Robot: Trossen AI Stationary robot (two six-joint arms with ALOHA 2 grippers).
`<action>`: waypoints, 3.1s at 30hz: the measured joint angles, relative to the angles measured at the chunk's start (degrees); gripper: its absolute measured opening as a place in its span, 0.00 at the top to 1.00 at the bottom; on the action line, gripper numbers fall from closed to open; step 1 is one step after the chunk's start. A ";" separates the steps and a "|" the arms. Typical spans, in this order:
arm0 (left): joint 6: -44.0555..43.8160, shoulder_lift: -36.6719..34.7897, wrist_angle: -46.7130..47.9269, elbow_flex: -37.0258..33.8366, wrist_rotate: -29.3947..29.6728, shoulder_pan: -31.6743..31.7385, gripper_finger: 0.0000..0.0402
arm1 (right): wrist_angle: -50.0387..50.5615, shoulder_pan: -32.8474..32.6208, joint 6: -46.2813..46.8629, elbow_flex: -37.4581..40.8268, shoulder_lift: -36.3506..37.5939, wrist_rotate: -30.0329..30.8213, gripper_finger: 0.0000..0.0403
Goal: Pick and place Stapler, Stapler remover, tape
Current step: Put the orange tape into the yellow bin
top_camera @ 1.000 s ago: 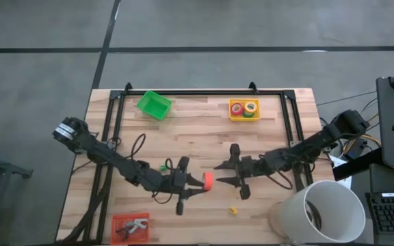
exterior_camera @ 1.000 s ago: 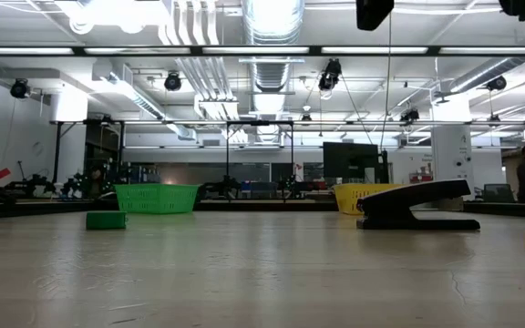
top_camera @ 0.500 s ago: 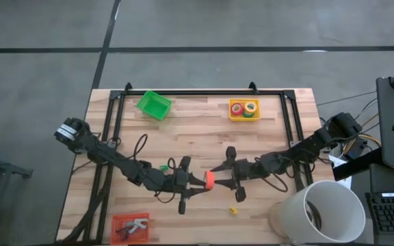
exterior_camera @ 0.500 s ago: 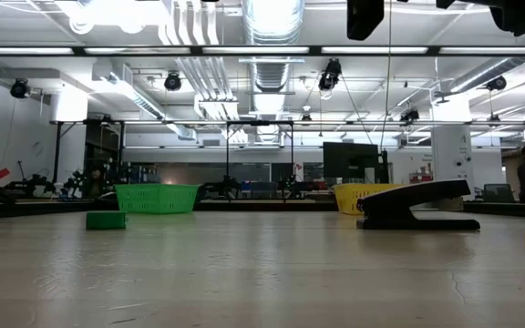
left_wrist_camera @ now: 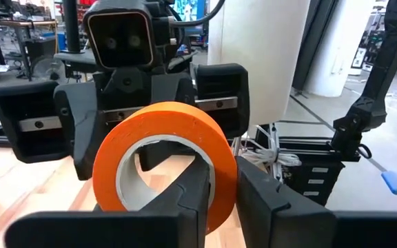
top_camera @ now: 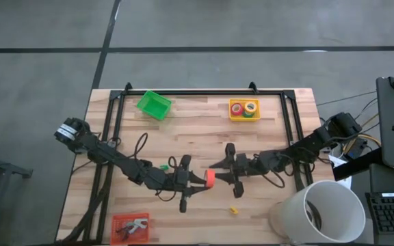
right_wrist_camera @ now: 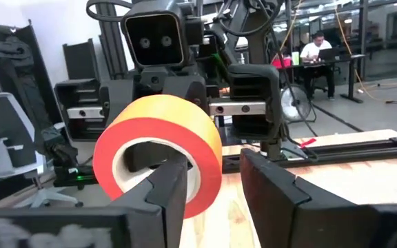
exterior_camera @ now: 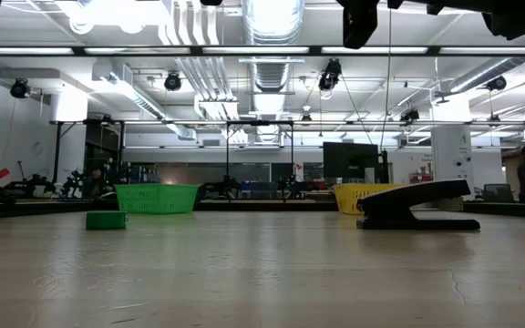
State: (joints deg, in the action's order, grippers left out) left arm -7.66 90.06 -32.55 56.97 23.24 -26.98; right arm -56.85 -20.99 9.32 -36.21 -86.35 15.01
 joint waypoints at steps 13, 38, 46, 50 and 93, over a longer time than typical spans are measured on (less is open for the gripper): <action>-1.41 0.16 0.09 -0.01 -0.11 0.72 0.85 | 1.85 0.09 -3.30 0.00 0.00 -0.29 0.91; -7.46 -2.78 8.18 -0.02 2.84 0.61 0.60 | 6.01 0.05 -3.54 -0.04 0.27 1.31 0.91; -6.21 -3.26 10.16 -0.02 5.42 0.66 0.53 | 19.53 1.80 0.84 -0.09 5.58 12.06 0.92; -3.46 -3.26 10.64 -0.02 8.13 0.61 0.54 | 29.49 3.50 4.93 -0.11 9.59 20.23 0.92; -4.28 -3.32 11.62 -1.90 12.42 1.03 0.54 | 62.04 37.38 25.23 -2.14 0.58 32.34 0.87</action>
State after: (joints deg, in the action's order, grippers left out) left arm -11.94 86.74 -20.93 55.07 35.66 -25.95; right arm 5.19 16.39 34.55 -38.35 -85.77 47.35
